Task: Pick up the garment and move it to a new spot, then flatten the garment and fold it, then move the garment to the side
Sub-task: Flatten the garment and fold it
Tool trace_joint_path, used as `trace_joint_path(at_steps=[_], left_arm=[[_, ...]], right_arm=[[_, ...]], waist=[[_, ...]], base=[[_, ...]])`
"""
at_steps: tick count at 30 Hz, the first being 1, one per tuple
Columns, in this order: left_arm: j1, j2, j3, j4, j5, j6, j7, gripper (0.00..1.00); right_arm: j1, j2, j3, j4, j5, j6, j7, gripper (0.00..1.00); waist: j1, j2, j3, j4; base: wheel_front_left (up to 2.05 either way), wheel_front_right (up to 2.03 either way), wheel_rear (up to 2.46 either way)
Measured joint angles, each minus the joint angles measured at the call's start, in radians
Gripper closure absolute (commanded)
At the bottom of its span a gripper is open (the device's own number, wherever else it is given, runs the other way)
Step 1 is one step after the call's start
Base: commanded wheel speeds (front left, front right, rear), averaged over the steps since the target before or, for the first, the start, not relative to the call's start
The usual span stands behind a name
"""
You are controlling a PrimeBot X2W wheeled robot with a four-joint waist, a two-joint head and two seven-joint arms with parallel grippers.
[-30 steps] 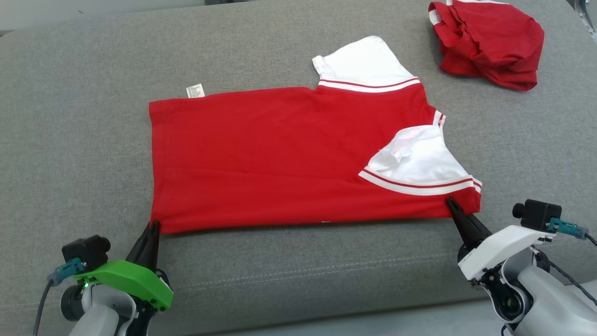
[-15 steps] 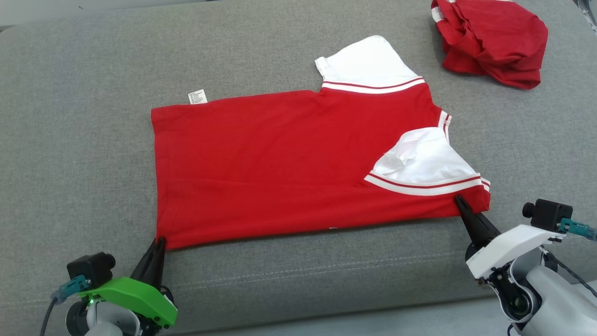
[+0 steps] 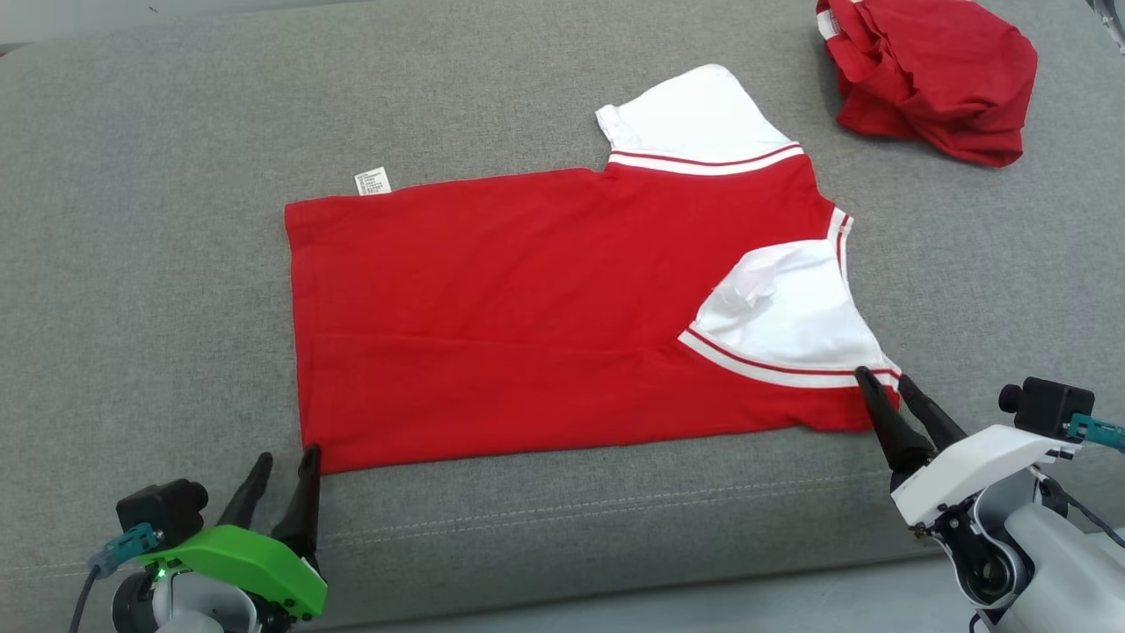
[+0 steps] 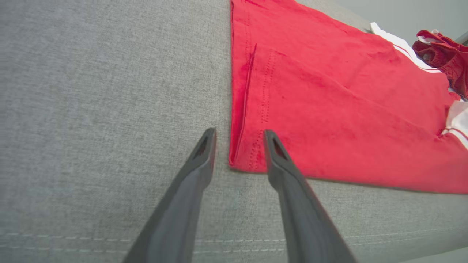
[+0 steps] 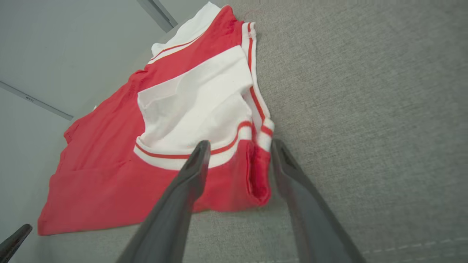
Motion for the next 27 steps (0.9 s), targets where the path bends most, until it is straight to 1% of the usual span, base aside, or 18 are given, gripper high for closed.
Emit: trace_joint_path(at_steps=[6, 10, 13, 16, 18, 23, 27], left_arm=[[0.003, 0.019, 0.001, -0.023, 0.017, 0.023, 0.0, 0.0], [0.003, 0.038, 0.014, -0.056, 0.036, 0.041, 0.0, 0.0], [0.002, 0.065, 0.027, -0.087, 0.05, 0.061, -0.002, 0.0], [-0.003, 0.084, 0.031, -0.12, 0.088, 0.068, -0.002, 0.0], [-0.01, 0.091, 0.032, -0.139, 0.098, 0.071, -0.005, 0.0], [-0.035, 0.114, 0.033, -0.181, 0.128, 0.076, -0.005, 0.0], [-0.07, 0.131, 0.036, -0.222, 0.146, 0.083, -0.005, 0.0]], right_arm=[[0.0, -0.006, -0.004, 0.0, -0.002, 0.0, 0.0, 0.0], [0.0, -0.016, -0.025, 0.002, -0.005, -0.004, -0.001, 0.0], [0.0, -0.039, -0.053, 0.002, -0.009, -0.021, -0.005, 0.0], [-0.001, -0.063, -0.086, -0.004, -0.018, -0.036, -0.008, 0.0], [-0.005, -0.073, -0.105, -0.016, -0.028, -0.04, -0.009, 0.0], [-0.03, -0.074, -0.159, -0.078, -0.075, -0.052, -0.01, 0.0], [-0.082, -0.073, -0.165, -0.13, -0.118, -0.056, -0.012, 0.0]], waist=[[0.0, 0.0, 0.0, -0.006], [0.0, 0.0, -0.001, -0.008], [0.0, 0.0, -0.002, -0.009], [0.0, 0.0, -0.004, -0.009], [0.0, 0.0, -0.006, -0.01], [0.0, 0.0, -0.007, -0.014], [0.0, 0.0, 0.009, -0.02]], base=[[0.0, 0.0, 0.0], [0.0, 0.0, 0.0], [0.0, 0.0, 0.0], [0.0, 0.0, 0.0], [0.0, 0.0, 0.0], [0.0, 0.0, 0.0], [0.0, 0.0, 0.0]])
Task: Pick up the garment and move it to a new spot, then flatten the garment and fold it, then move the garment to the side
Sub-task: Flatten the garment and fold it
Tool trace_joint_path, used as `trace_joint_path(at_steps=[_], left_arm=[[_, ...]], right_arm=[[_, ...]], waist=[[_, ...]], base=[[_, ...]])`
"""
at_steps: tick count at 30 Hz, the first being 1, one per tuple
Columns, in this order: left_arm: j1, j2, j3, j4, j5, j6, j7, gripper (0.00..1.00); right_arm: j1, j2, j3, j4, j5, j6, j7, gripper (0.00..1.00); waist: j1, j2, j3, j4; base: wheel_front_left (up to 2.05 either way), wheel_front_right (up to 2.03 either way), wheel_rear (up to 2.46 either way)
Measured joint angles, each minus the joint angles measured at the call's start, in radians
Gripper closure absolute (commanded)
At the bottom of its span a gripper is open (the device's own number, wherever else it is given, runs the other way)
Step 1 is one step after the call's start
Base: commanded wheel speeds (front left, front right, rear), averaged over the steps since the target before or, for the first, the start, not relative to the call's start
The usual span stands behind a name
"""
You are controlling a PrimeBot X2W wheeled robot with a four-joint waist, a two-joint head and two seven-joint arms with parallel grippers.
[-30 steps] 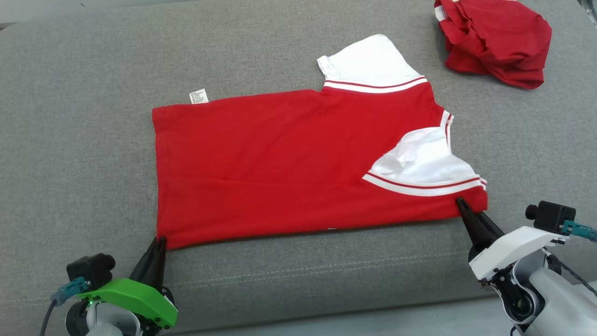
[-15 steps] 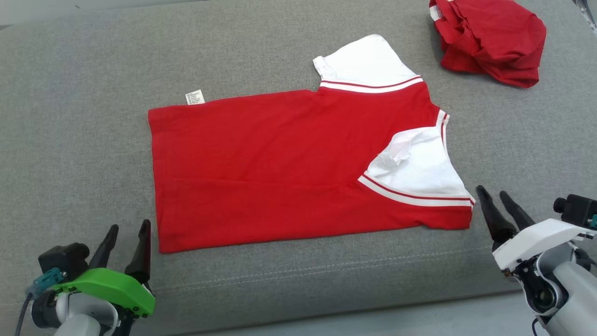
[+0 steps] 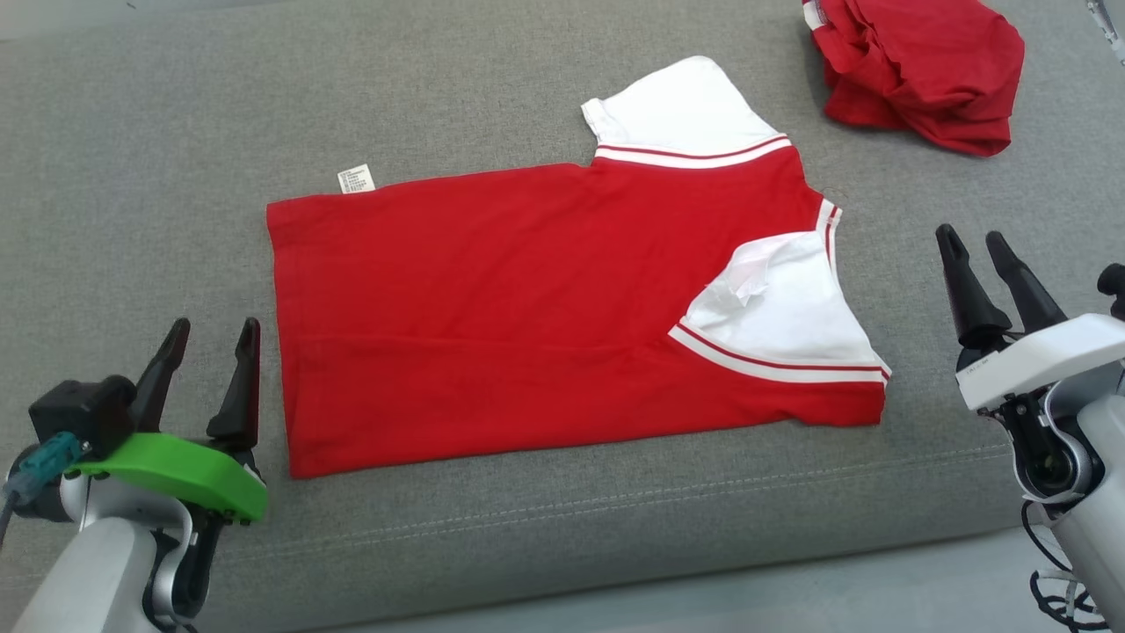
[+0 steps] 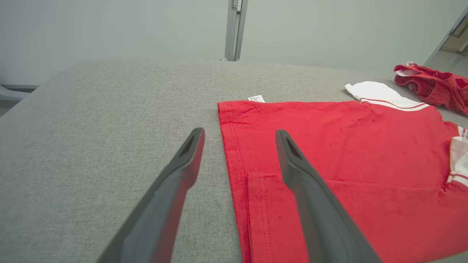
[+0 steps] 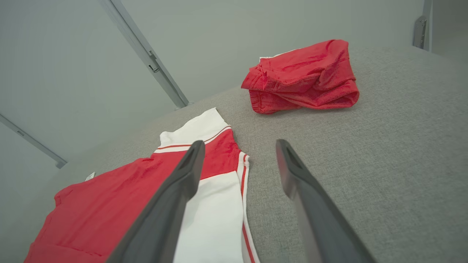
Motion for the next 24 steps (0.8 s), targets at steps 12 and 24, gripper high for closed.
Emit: trace_joint_path(at_steps=[12, 24], left_arm=[[-0.114, 0.021, -0.024, -0.071, 0.021, 0.0, 0.045, 0.0], [-0.293, 0.027, -0.069, -0.091, 0.056, -0.026, 0.147, 0.0]], right_arm=[[-0.19, -0.005, 0.049, -0.052, -0.093, -0.009, -0.001, 0.0], [-0.413, -0.039, 0.061, -0.033, -0.136, -0.037, 0.114, 0.0]], waist=[[0.0, 0.0, 0.095, -0.014], [0.0, 0.0, 0.217, 0.033]], base=[[0.0, 0.0, 0.0], [0.0, 0.0, 0.0]])
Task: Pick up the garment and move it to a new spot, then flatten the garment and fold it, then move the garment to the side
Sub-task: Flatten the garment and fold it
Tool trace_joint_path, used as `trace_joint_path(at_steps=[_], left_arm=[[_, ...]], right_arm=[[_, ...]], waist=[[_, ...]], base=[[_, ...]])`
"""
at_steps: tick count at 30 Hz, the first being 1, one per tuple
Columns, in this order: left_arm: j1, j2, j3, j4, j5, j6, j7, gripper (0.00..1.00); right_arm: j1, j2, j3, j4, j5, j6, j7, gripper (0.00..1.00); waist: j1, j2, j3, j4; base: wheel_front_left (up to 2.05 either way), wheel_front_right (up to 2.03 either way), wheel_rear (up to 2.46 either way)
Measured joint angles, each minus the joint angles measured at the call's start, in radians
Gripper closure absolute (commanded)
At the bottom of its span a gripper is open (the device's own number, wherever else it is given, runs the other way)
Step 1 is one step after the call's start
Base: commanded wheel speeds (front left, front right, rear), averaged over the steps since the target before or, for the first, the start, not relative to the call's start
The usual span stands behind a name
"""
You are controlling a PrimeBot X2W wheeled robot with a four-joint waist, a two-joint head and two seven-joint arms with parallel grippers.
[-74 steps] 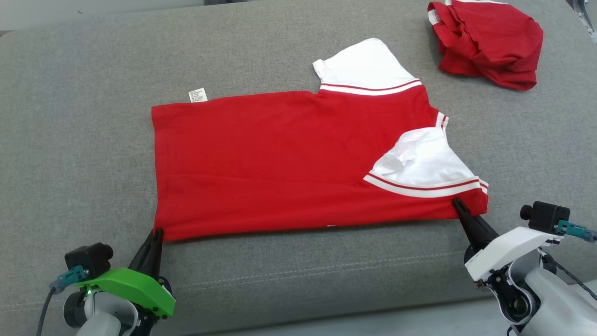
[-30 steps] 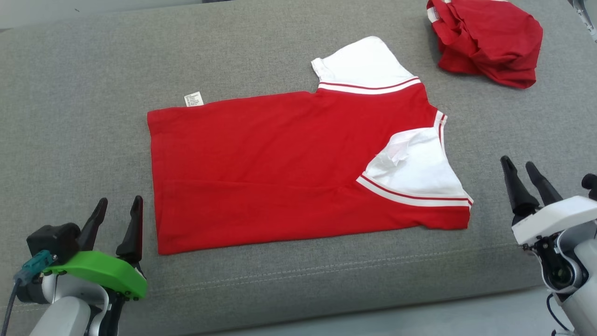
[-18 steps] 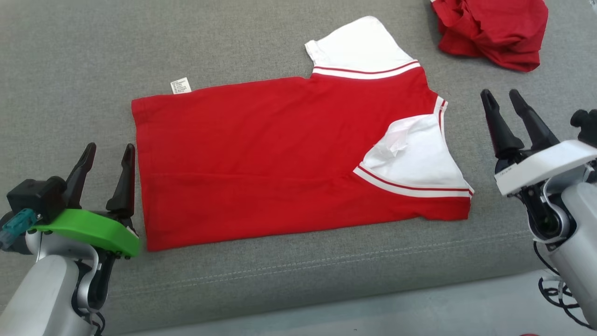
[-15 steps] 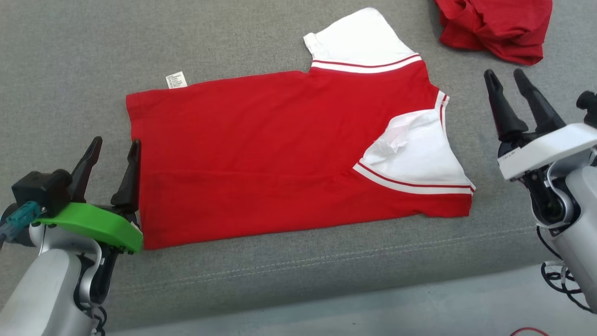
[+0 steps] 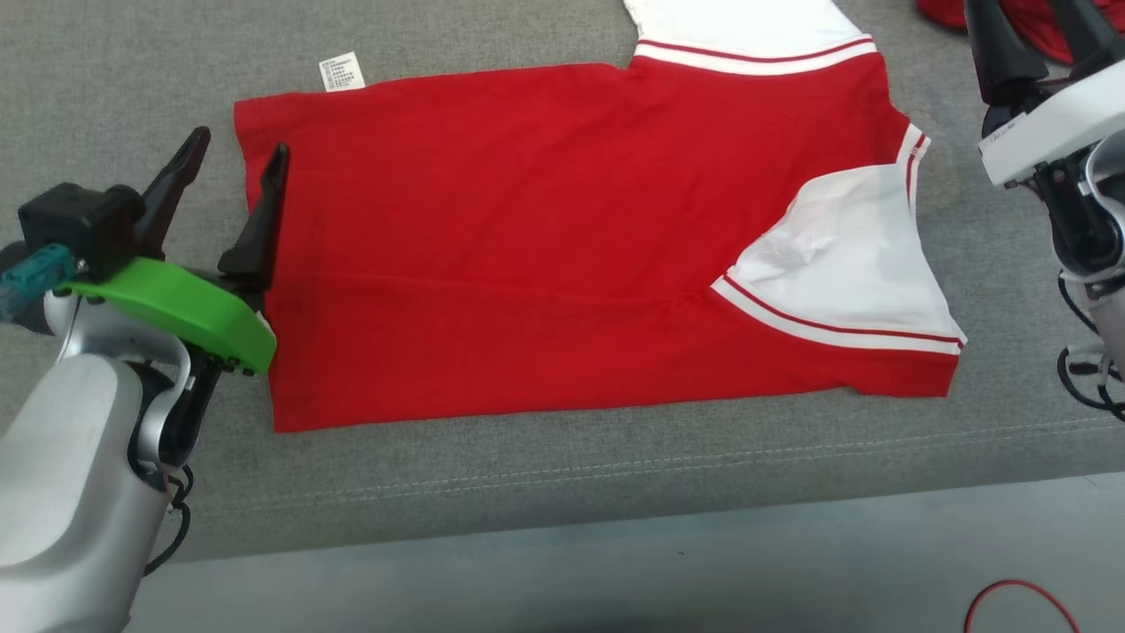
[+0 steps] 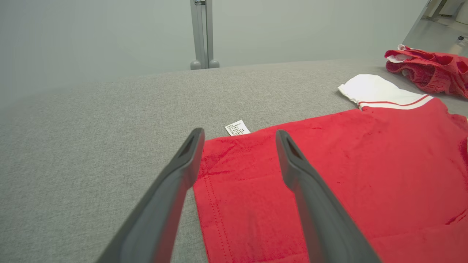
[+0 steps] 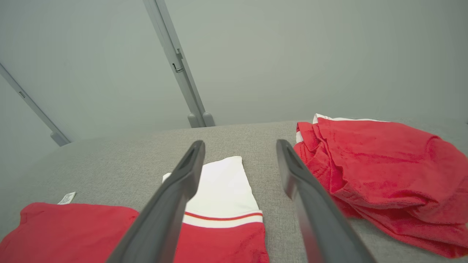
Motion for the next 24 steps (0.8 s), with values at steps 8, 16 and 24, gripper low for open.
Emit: trace_joint_path(at_steps=[8, 16, 24], left_arm=[[-0.11, -0.01, 0.008, 0.088, -0.083, -0.029, 0.106, 0.0], [-0.216, -0.015, 0.025, 0.157, -0.118, -0.043, 0.159, 0.0], [-0.289, -0.024, -0.018, 0.178, -0.115, -0.062, 0.183, 0.0]], right_arm=[[-0.178, 0.017, 0.027, 0.03, -0.016, -0.008, 0.097, 0.0], [-0.277, 0.035, 0.059, 0.067, -0.043, -0.007, 0.163, 0.0], [-0.405, 0.056, 0.074, 0.147, -0.049, -0.016, 0.258, 0.0]], waist=[[0.0001, 0.0, 0.101, 0.039], [0.0001, 0.0, 0.169, 0.051], [0.0, 0.0, 0.235, 0.048]], base=[[0.0, 0.0, 0.0], [0.0, 0.0, 0.0], [0.0, 0.0, 0.0]])
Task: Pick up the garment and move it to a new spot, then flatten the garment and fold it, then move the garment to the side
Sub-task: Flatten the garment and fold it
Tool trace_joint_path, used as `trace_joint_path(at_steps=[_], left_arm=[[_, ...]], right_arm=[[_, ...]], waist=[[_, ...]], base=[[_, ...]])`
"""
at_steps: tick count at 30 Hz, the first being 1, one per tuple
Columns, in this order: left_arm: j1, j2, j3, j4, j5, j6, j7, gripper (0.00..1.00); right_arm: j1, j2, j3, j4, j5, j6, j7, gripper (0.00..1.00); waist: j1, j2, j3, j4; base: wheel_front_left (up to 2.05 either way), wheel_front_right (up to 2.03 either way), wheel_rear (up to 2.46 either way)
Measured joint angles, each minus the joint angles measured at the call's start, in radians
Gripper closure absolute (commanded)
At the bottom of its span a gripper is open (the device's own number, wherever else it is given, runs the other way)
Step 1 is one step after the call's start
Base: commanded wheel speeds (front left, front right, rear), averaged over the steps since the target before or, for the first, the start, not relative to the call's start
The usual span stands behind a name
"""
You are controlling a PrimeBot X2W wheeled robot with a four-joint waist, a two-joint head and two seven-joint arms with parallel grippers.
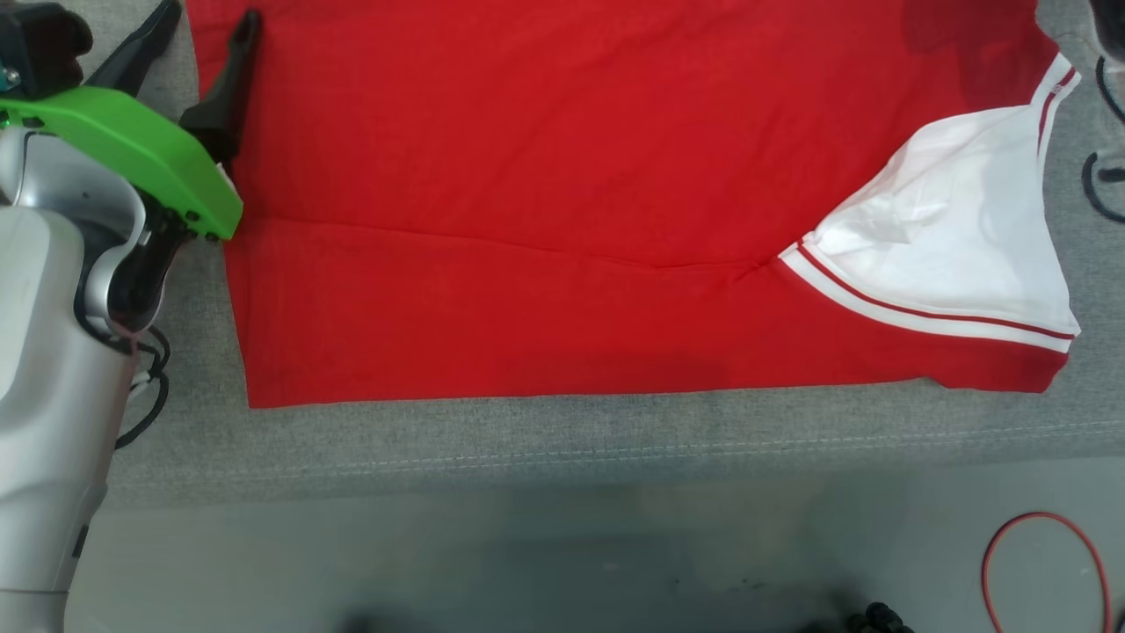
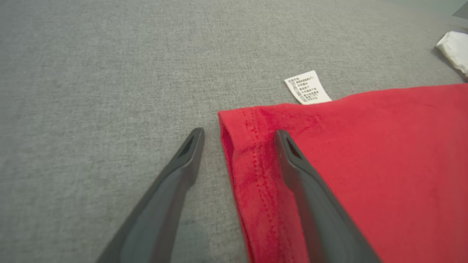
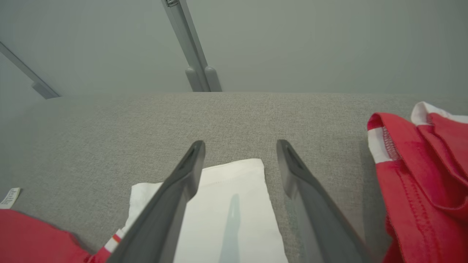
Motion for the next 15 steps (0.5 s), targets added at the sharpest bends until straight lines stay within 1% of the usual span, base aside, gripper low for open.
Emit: trace_joint_path(at_steps=[5, 8, 9, 10, 11, 12, 14, 15], left_arm=[[-0.037, -0.025, -0.02, -0.005, 0.0, 0.0, -0.01, 0.0], [-0.044, -0.027, -0.024, 0.0, 0.001, -0.003, -0.019, 0.0], [-0.044, -0.027, -0.024, 0.003, 0.001, -0.009, -0.026, 0.08], [-0.045, -0.027, -0.025, 0.004, 0.001, -0.01, -0.032, 0.21], [-0.046, -0.027, -0.026, 0.004, 0.001, -0.01, -0.036, 0.37], [-0.047, -0.027, -0.027, 0.005, 0.001, -0.01, -0.037, 0.51], [-0.047, -0.026, -0.028, 0.008, 0.001, -0.01, -0.046, 0.53], [-0.047, -0.026, -0.028, 0.01, 0.001, -0.01, -0.048, 0.55]], right_arm=[[-0.056, -0.007, 0.001, 0.039, -0.006, -0.001, 0.031, 0.0], [-0.074, 0.0, 0.004, 0.065, -0.006, 0.0, 0.053, 0.0], [-0.077, 0.007, 0.009, 0.074, -0.006, 0.001, 0.055, 0.0], [-0.078, 0.016, 0.013, 0.083, -0.006, 0.001, 0.055, 0.0], [-0.079, 0.024, 0.016, 0.092, -0.006, 0.001, 0.057, 0.0], [-0.081, 0.032, 0.018, 0.103, -0.005, 0.001, 0.065, 0.0], [-0.087, 0.037, 0.022, 0.126, -0.006, -0.002, 0.081, 0.0], [-0.092, 0.037, 0.022, 0.136, -0.006, -0.01, 0.082, 0.0]], waist=[[0.0, 0.0, 0.024, 0.013], [0.0, 0.0, 0.035, 0.025], [0.0, 0.0, 0.038, 0.029], [0.0, 0.0, 0.041, 0.032], [0.0, 0.0, 0.043, 0.034], [0.0, 0.0, 0.044, 0.037], [0.0, 0.0, 0.046, 0.041], [0.0, 0.0, 0.047, 0.043]], base=[[0.0, 0.0, 0.0], [0.0, 0.0, 0.0], [0.0, 0.0, 0.0], [0.0, 0.0, 0.0], [0.0, 0.0, 0.0], [0.0, 0.0, 0.0], [0.0, 0.0, 0.0], [0.0, 0.0, 0.0]])
